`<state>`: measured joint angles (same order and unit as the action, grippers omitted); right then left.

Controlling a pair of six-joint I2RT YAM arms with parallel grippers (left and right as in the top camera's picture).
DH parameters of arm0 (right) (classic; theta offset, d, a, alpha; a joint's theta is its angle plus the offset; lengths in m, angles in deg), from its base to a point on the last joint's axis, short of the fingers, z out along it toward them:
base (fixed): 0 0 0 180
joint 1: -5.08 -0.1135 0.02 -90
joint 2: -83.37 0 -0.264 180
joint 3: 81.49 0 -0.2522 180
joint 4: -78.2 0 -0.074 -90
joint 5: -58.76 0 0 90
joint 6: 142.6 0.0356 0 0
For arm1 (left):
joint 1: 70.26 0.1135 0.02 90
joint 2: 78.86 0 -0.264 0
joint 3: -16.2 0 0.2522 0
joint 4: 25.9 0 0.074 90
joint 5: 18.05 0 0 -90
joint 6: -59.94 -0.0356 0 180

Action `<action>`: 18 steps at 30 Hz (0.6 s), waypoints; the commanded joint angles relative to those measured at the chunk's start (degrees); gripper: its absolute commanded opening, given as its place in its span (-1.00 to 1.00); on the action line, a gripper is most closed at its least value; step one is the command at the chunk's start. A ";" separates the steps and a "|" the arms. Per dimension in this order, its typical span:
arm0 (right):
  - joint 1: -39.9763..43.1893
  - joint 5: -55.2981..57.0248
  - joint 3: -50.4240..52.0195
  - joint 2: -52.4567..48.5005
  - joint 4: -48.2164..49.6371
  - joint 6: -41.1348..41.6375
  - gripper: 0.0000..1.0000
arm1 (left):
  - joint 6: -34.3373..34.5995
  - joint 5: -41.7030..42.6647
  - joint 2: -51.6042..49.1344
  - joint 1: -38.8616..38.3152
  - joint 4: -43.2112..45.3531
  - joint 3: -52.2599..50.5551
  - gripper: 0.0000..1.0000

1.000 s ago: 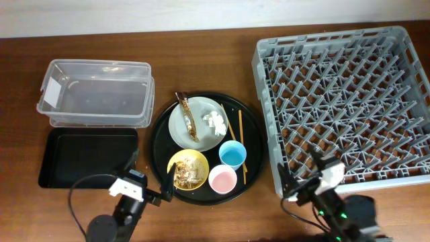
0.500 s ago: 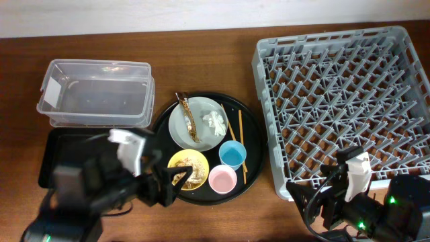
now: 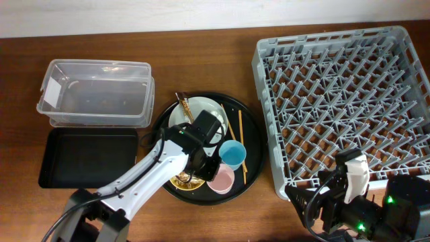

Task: Sort waste into correct bins and load items into the dishwasher rack

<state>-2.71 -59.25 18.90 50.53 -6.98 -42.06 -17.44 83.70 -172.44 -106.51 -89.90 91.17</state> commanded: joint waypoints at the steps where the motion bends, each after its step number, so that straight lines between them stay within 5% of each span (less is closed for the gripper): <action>1: 0.31 -0.50 -0.92 -0.15 0.00 0.46 0.97 | 0.20 3.08 -0.20 -0.28 -0.35 -0.17 -0.99; 9: 0.31 -2.21 0.63 -0.15 -3.87 0.50 0.97 | -2.05 13.00 17.22 7.34 -9.46 0.98 -1.00; 13: 0.31 -6.29 6.88 -0.15 -1.11 3.34 0.99 | -7.96 34.45 26.64 12.98 -5.73 0.98 -1.00; 18: 0.31 -37.73 13.94 -0.28 20.33 1.18 0.79 | -12.48 62.73 30.01 13.92 3.06 0.98 -1.00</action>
<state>-2.71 -77.53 31.23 50.20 5.57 -40.57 -26.03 125.21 -143.45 -92.94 -90.99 91.52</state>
